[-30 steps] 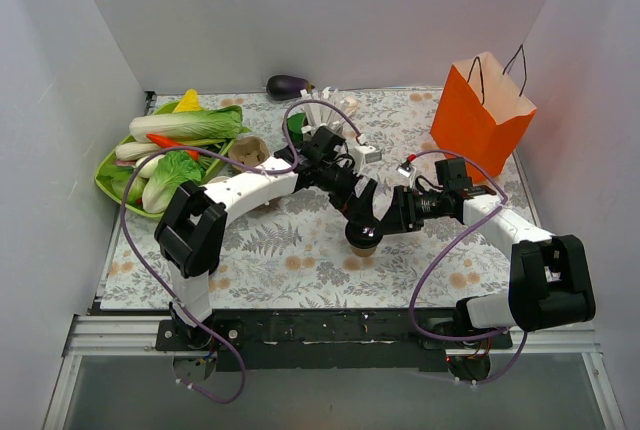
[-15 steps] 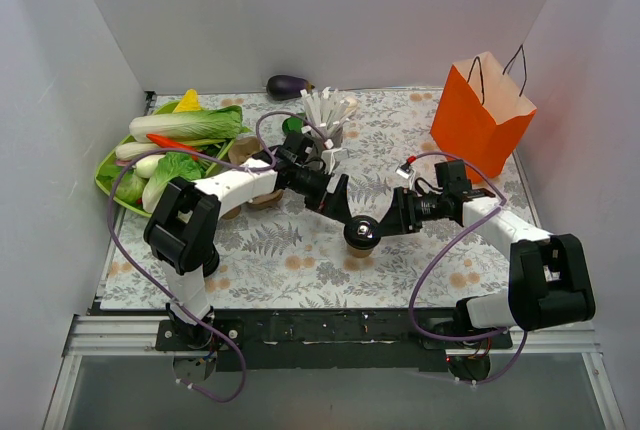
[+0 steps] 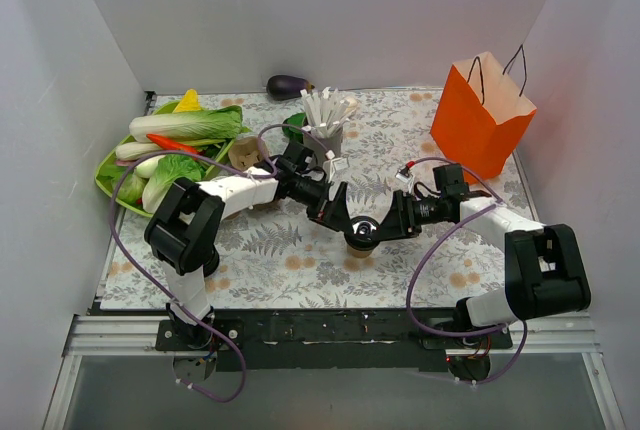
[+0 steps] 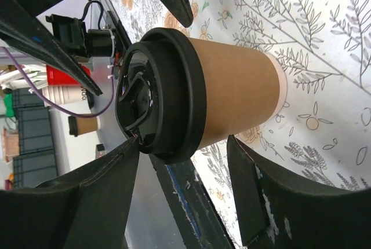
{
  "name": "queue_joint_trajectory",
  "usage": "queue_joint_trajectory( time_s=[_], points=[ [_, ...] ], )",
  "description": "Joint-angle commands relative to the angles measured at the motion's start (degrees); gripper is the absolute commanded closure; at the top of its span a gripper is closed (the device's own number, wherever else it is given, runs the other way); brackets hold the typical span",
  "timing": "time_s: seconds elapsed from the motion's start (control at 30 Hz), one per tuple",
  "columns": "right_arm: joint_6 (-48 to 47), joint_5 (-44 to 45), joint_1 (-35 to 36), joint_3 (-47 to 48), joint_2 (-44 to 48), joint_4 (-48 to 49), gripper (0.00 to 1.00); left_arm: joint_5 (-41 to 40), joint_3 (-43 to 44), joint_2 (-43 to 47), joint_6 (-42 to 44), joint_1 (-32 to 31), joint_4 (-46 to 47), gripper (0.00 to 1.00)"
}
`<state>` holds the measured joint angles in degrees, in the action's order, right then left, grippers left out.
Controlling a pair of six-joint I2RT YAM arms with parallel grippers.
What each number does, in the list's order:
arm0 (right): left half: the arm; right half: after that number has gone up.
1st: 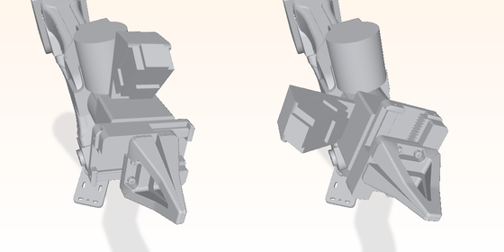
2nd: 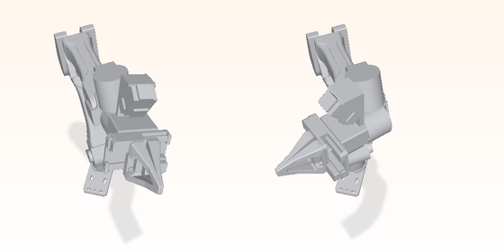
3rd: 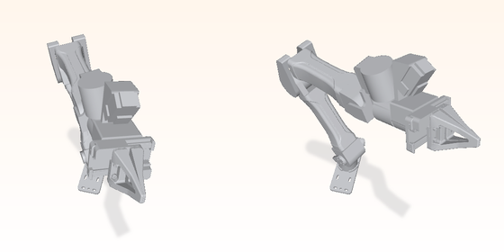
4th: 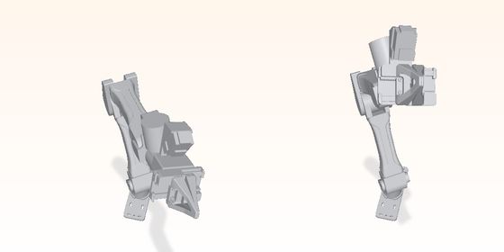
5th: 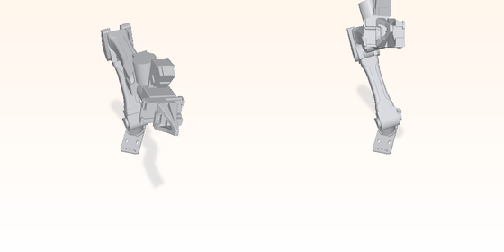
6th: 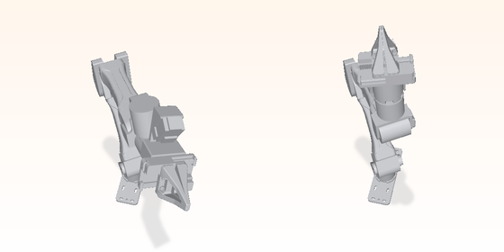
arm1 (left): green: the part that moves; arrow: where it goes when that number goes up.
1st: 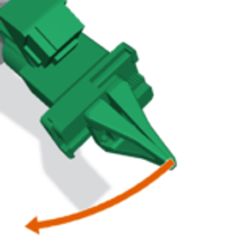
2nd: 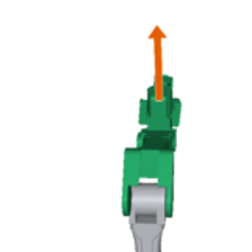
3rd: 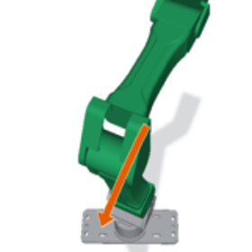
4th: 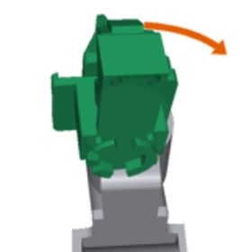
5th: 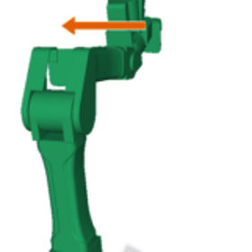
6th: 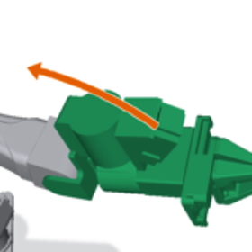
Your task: Pack the takeout coffee
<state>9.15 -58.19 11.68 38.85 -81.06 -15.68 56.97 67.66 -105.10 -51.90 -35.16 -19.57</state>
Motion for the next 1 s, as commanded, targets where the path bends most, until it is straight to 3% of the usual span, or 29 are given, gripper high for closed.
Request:
queue_joint_trajectory(
  time_s=[0.0, 0.2, 0.63, 0.97],
  points=[
    [0.9, -0.4, -0.2, -1.6, -1.5, 2.6, 0.32, 1.9, -2.4, 0.9, -2.4, -0.3, 3.2, 0.07],
    [1.2, 0.0, -0.3, -2.3, -3.1, 3.7, 0.32, 3.3, -6.3, -1.0, -9.6, 0.0, 9.2, 0.07],
    [1.2, 2.7, -1.3, -1.9, -8.2, 6.0, 0.34, 8.6, -4.6, -3.5, -9.2, 0.2, 11.2, 0.08],
    [1.0, 3.9, -1.7, -0.8, -10.0, 6.2, 0.34, 9.5, -6.9, -9.2, -20.1, 0.3, 19.1, 0.09]
  ],
)
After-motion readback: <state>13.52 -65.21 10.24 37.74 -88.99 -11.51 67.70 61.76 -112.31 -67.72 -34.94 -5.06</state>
